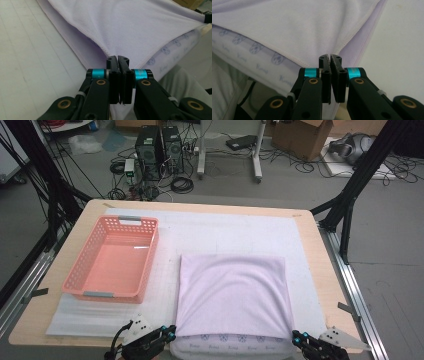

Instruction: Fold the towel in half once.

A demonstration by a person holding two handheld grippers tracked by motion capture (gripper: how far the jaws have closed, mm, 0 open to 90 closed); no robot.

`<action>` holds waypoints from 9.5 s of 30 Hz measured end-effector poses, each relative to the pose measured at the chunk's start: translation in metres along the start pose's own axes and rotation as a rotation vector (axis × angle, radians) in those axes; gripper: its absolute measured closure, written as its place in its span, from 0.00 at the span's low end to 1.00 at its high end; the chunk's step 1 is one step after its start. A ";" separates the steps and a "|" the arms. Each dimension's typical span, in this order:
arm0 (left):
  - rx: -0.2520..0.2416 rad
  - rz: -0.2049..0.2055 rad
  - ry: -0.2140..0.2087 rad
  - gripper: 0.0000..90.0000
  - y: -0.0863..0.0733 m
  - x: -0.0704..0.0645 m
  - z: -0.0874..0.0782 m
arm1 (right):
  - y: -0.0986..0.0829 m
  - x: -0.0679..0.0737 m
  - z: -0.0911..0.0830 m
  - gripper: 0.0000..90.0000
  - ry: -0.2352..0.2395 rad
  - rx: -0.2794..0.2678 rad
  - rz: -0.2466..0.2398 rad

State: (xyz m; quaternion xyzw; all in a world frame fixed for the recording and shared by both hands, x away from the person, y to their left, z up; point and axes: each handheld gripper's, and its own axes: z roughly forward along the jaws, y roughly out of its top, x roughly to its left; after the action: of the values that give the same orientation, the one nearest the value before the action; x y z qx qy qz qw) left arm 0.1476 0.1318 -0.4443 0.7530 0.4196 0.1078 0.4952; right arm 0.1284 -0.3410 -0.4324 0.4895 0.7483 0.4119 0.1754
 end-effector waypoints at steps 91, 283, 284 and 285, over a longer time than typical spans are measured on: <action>0.038 0.018 0.260 0.97 0.122 0.107 0.142 | 0.116 -0.099 0.144 0.97 -0.142 0.069 -0.008; -0.027 0.179 0.159 0.98 0.027 0.025 0.044 | 0.038 -0.014 0.066 0.94 -0.110 0.020 -0.160; -0.025 0.167 0.153 0.97 0.026 0.026 0.044 | 0.038 -0.014 0.066 0.94 -0.110 0.018 -0.159; -0.019 0.154 0.149 0.96 0.026 0.028 0.044 | 0.038 -0.014 0.066 0.94 -0.107 0.018 -0.159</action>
State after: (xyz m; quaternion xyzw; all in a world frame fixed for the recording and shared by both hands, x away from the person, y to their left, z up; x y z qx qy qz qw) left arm 0.2044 0.1190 -0.4510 0.7681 0.3952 0.2051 0.4601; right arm 0.2015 -0.3172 -0.4439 0.4513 0.7781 0.3632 0.2430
